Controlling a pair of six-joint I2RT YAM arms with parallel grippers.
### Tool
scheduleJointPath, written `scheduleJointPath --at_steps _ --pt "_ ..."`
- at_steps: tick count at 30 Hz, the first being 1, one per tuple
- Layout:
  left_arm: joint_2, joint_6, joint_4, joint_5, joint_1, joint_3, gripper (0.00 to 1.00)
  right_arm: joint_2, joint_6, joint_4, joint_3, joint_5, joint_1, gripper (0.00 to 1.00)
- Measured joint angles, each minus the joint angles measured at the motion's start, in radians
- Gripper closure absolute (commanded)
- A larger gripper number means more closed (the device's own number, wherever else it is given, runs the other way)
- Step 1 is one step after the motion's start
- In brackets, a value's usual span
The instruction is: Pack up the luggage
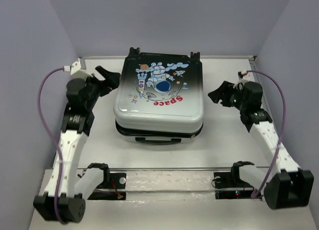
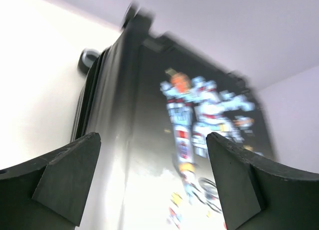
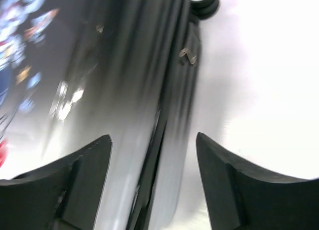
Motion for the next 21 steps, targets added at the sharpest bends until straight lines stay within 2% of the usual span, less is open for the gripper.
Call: scheduleJointPath --at_steps 2,3,5,7,11,15,17,21 --pt "-0.153 0.01 0.017 -0.006 0.01 -0.048 0.01 -0.158 0.023 -0.001 -0.08 -0.003 0.017 0.43" --pt "-0.19 0.013 0.017 -0.008 0.015 -0.055 0.01 -0.229 0.031 -0.011 -0.113 -0.003 0.038 0.59" --pt "-0.252 0.035 0.022 0.0 0.039 -0.089 0.01 -0.334 0.041 -0.036 -0.153 -0.002 0.095 0.65" --pt "-0.282 0.058 -0.002 0.019 0.085 -0.154 0.01 -0.447 0.057 -0.075 -0.191 -0.005 0.167 0.77" --pt "-0.287 0.079 -0.058 0.049 0.165 -0.296 0.01 -0.636 0.095 -0.15 -0.224 -0.028 0.341 0.78" --pt "-0.224 0.055 -0.044 0.124 0.241 -0.422 0.03 -0.649 0.103 -0.212 -0.224 -0.019 0.437 0.78" --pt "-0.206 0.021 -0.014 0.168 0.285 -0.475 0.05 -0.636 0.118 -0.262 -0.225 0.034 0.45 0.77" --pt "-0.185 -0.039 0.058 0.218 0.307 -0.537 0.11 -0.662 0.182 -0.356 -0.24 0.286 0.454 0.85"
